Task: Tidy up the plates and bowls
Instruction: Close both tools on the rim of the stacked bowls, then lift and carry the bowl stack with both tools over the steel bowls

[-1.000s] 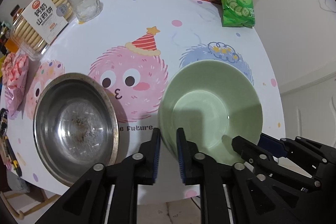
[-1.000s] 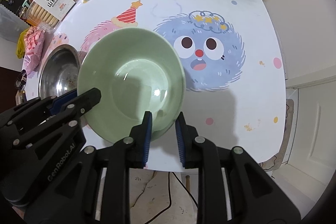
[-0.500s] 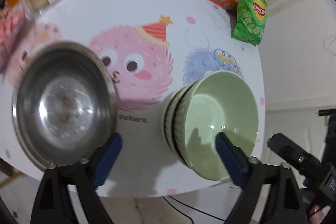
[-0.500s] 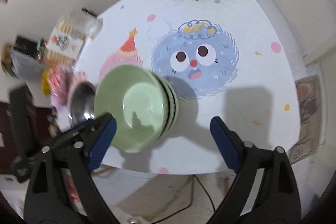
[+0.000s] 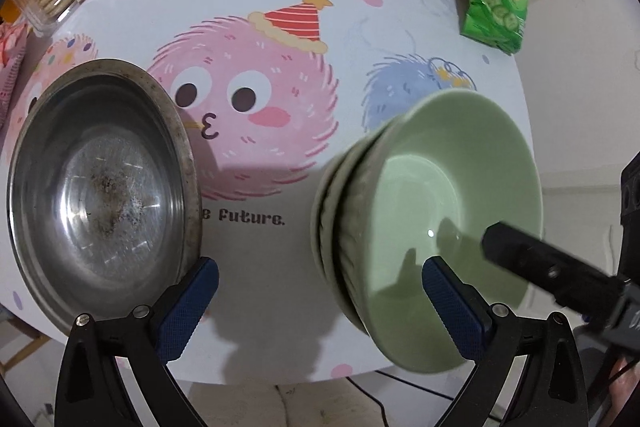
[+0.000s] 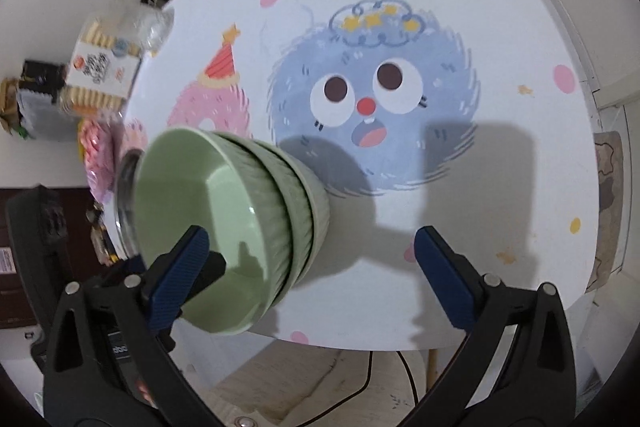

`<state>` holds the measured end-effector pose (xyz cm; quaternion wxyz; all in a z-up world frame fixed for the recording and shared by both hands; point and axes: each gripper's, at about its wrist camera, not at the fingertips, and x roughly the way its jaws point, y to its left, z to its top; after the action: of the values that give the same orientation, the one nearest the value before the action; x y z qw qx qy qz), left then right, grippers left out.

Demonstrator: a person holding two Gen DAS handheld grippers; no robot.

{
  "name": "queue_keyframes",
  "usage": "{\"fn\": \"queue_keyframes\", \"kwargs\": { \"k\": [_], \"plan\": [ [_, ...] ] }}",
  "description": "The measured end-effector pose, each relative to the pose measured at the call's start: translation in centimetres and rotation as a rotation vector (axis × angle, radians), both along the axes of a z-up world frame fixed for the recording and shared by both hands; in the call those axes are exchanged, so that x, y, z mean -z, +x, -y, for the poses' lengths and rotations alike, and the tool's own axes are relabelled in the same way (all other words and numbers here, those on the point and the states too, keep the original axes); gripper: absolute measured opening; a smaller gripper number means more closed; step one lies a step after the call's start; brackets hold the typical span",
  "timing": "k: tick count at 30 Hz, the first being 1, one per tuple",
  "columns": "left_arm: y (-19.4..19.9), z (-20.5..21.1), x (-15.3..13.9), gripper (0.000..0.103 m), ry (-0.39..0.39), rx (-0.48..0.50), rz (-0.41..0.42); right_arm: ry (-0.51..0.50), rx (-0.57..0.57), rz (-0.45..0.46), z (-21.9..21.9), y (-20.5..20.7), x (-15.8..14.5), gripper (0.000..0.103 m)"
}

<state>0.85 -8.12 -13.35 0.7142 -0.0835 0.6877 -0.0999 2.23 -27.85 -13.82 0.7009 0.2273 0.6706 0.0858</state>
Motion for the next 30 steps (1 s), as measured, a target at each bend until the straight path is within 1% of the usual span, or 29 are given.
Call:
{"fn": "queue_keyframes", "kwargs": {
  "k": [1,2,3,4,5,6,7,9,12,14,16,18,21,22,26,28,30],
  "plan": [
    [0.1,0.0,0.0,0.101,0.011,-0.005,0.003,0.008,-0.003,-0.01,-0.1,0.1,0.3,0.094],
    [0.2,0.1,-0.1,0.097,0.018,-0.004,0.006,0.019,-0.007,-0.019,-0.2,0.1,0.6,0.09],
    [0.2,0.2,-0.1,0.095,0.028,0.001,0.008,0.024,-0.012,-0.028,-0.3,0.2,0.9,0.081],
    [0.3,0.2,0.0,0.088,0.03,0.006,0.006,0.032,-0.009,-0.035,-0.3,0.3,1.1,0.075],
    [0.4,0.2,0.0,0.081,0.03,0.005,0.001,0.033,-0.009,-0.039,-0.3,0.3,1.3,0.072],
    [0.4,0.1,0.1,0.078,0.02,0.0,-0.001,0.026,-0.011,-0.042,-0.3,0.4,1.4,0.063],
    [0.5,0.0,0.1,0.076,0.008,-0.007,-0.003,0.012,-0.015,-0.046,-0.4,0.4,1.5,0.053],
    [0.7,0.1,0.0,0.071,-0.001,-0.006,0.0,0.024,-0.015,-0.054,-0.4,0.4,1.7,0.052],
    [1.0,0.3,-0.4,0.06,-0.007,0.0,0.008,0.044,-0.006,-0.071,-0.4,0.4,2.0,0.052],
    [1.1,0.6,-0.6,0.045,-0.016,0.005,0.01,0.052,0.022,-0.086,-0.2,0.4,2.0,0.052],
    [1.2,0.9,-0.8,0.037,-0.027,0.019,0.012,0.073,0.011,-0.077,-0.5,0.3,2.1,0.052],
    [1.2,1.0,-0.9,0.037,-0.023,0.022,0.014,0.066,0.012,-0.073,-0.6,0.2,2.0,0.052],
    [1.2,0.6,-0.8,0.035,-0.039,0.006,0.01,0.084,-0.02,-0.074,-1.3,0.2,1.9,0.045],
    [1.2,0.5,-0.8,0.034,-0.046,0.004,0.005,0.077,-0.025,-0.073,-1.4,0.2,1.9,0.045],
    [1.2,0.4,-0.8,0.033,-0.054,0.0,0.002,0.107,0.011,-0.098,-0.9,0.2,2.2,0.045],
    [1.2,0.3,-0.8,0.033,-0.059,-0.005,0.004,0.107,0.021,-0.097,-0.9,0.1,2.2,0.045],
    [1.1,-0.1,-0.8,0.031,-0.075,-0.026,0.004,0.101,0.037,-0.093,-0.8,0.0,2.1,0.043]
  ]
}}
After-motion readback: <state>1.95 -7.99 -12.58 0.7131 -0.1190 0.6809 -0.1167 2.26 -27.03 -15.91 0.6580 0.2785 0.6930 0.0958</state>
